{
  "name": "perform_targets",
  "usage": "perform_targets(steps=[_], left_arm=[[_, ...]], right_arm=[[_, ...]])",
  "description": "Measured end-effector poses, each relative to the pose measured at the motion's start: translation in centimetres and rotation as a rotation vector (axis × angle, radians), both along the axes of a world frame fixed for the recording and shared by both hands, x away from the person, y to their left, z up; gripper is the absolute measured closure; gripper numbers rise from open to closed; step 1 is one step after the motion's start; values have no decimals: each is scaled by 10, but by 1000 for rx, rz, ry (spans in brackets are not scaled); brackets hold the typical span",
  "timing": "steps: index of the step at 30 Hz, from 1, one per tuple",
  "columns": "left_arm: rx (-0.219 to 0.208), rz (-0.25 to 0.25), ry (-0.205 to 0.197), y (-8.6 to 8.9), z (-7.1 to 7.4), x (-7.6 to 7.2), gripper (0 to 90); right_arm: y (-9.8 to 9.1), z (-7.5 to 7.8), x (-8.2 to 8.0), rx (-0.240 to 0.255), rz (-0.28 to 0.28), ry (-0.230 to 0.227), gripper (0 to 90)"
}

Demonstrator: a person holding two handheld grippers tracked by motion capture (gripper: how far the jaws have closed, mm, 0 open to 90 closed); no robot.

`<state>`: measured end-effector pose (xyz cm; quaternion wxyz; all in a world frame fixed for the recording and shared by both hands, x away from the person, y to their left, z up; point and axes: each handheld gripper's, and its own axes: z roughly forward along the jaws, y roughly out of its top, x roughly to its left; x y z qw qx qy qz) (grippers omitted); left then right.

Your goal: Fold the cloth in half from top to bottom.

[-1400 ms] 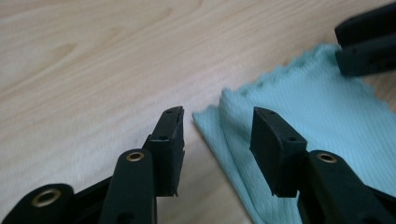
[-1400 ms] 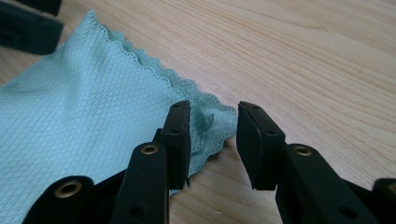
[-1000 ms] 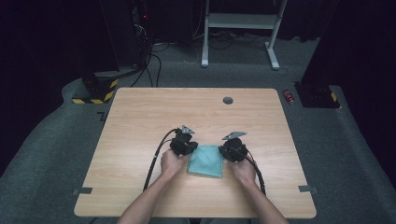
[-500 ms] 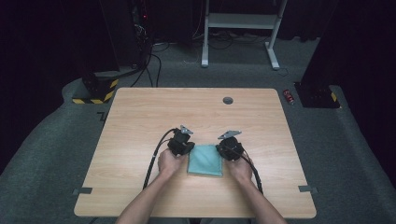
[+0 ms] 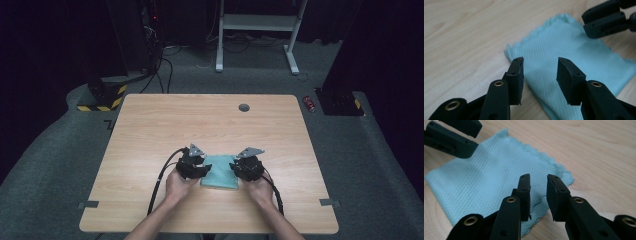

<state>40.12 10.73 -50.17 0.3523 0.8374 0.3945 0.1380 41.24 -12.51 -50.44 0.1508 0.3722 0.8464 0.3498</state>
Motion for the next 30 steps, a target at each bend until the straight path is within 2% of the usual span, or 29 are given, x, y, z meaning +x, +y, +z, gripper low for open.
perform_targets(steps=[2,3,6,8,12,14,16,18,21,24,27,30], left_arm=[[33,-1,3,2,-7,-4,568],[36,4,9,4,-10,-7,567],[-3,19,14,14,-12,-12,560],[-20,14,3,17,-9,-17,553],[-62,-16,-12,18,-3,-26,519],[-69,-35,-14,16,-2,-32,515],[-46,-49,-12,13,-5,-37,515],[-21,-48,-9,12,-9,-40,515],[-23,-36,14,17,-13,-42,514],[-27,-33,25,21,-13,-44,508],[-29,-33,7,23,-8,-41,500],[-31,-19,-16,20,-2,-27,498]], right_arm=[[0,-4,-1,-13,10,9,729],[0,-6,-2,-25,6,15,727],[-5,-9,-4,-18,-5,20,722],[-7,-7,-8,-8,-7,16,717],[-5,0,-22,22,35,-10,699],[-4,2,-29,39,46,-18,689],[-3,2,-36,50,59,-11,681],[-1,-1,-41,39,78,-9,673],[-2,-7,-46,6,84,-2,659],[-8,-10,-50,10,77,8,644],[-12,-8,-52,26,71,7,634],[-14,-4,-52,42,62,-4,635]])
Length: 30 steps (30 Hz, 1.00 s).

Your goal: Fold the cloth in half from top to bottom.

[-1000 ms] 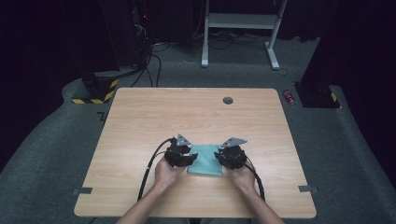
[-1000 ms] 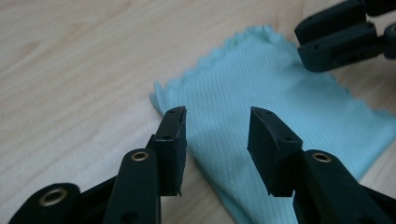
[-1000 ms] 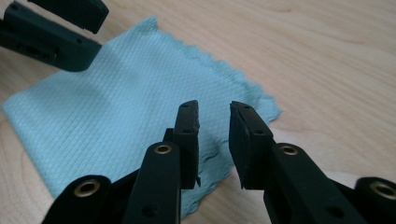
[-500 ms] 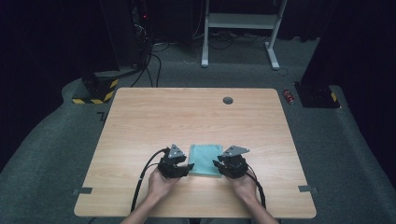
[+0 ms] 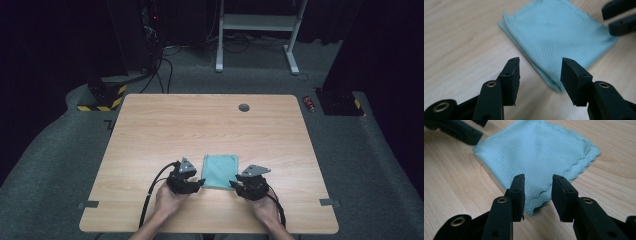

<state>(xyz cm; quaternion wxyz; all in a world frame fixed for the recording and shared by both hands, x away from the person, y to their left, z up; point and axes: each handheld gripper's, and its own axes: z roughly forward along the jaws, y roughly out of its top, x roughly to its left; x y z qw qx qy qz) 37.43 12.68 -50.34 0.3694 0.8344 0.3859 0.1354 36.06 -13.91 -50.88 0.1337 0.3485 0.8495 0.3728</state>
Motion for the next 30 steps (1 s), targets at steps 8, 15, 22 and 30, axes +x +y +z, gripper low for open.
perform_targets(steps=[8,15,22,30], left_arm=[[-56,22,4,-16,-6,43,521],[22,119,15,-19,-13,66,532],[-32,149,3,-5,-4,62,511],[-59,130,-9,5,12,48,493]], right_arm=[[-1,-3,4,17,-13,1,639],[-2,-3,3,13,-6,0,648],[-6,-1,4,31,-19,-6,645],[-11,1,5,53,-38,-14,625]])
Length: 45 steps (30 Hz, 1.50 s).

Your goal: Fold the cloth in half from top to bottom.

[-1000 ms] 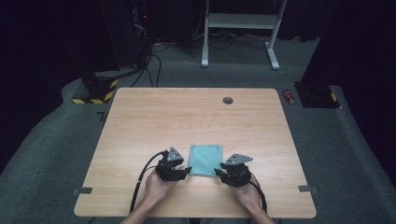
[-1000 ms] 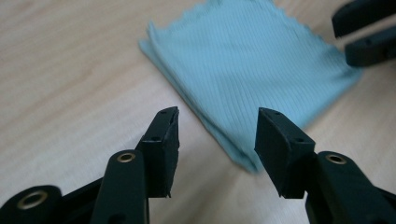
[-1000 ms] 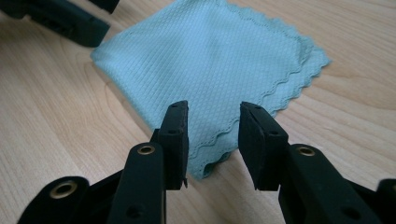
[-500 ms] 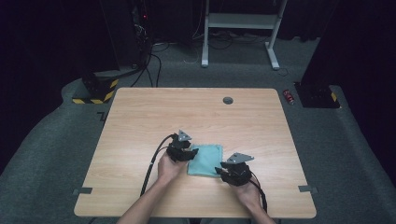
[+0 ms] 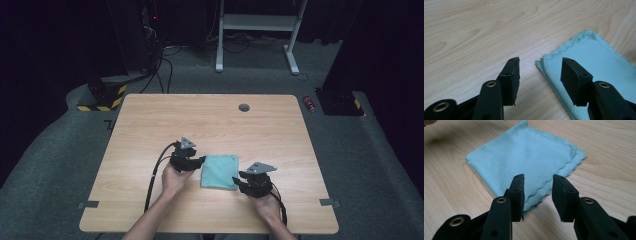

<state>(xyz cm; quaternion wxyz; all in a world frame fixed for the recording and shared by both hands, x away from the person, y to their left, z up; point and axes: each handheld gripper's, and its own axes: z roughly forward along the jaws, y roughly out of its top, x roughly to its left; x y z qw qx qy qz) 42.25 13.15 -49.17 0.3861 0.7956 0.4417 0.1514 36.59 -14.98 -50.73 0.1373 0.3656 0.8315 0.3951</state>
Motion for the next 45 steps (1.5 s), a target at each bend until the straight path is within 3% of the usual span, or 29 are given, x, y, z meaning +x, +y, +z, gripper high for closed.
perform_targets(steps=[4,14,26,31,45], left_arm=[[-31,-5,-10,6,8,-8,485],[-44,-13,-45,20,18,-24,458],[-122,36,-68,47,25,-38,417],[-110,49,-84,55,28,-43,405],[-134,89,-98,77,30,-55,393]], right_arm=[[-2,3,0,4,-1,-6,616],[-16,15,2,26,-37,-21,585],[-44,33,7,45,-90,-52,549],[-57,36,7,69,-119,-57,545],[-90,46,-1,114,-188,-87,542]])
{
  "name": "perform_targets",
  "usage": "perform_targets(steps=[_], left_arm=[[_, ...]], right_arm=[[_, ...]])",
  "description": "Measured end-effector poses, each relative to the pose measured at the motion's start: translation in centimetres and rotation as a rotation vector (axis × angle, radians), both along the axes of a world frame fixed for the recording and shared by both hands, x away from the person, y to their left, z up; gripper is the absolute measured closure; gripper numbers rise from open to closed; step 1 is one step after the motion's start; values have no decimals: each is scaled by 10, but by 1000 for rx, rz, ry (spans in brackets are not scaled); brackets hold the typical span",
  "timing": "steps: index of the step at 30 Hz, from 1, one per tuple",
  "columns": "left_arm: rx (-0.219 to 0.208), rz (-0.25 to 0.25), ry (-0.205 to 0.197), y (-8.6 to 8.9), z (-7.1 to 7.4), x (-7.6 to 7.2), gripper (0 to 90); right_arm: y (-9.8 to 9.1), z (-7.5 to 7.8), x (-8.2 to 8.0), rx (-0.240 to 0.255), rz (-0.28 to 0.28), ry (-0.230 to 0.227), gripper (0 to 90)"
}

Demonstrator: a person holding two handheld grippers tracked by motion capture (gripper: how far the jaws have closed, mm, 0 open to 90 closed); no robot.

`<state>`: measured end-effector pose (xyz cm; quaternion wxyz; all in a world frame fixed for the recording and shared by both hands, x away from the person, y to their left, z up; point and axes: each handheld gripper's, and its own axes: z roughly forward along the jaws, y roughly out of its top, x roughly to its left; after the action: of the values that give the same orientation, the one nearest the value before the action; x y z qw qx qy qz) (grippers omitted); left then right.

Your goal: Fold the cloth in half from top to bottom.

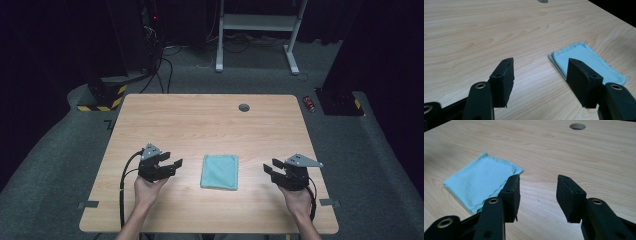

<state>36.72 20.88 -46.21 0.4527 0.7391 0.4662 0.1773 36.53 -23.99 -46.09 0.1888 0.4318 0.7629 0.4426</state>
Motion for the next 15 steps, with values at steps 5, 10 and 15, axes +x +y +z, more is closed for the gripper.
perform_targets(steps=[5,10,15], left_arm=[[2,16,-3,9,1,-5,393],[10,65,-10,24,-4,-12,390],[11,111,-1,40,-10,-15,388]], right_arm=[[-7,3,-1,6,-22,-4,546],[-15,3,-1,11,-40,-9,548],[-22,0,-3,11,-59,-8,546]])
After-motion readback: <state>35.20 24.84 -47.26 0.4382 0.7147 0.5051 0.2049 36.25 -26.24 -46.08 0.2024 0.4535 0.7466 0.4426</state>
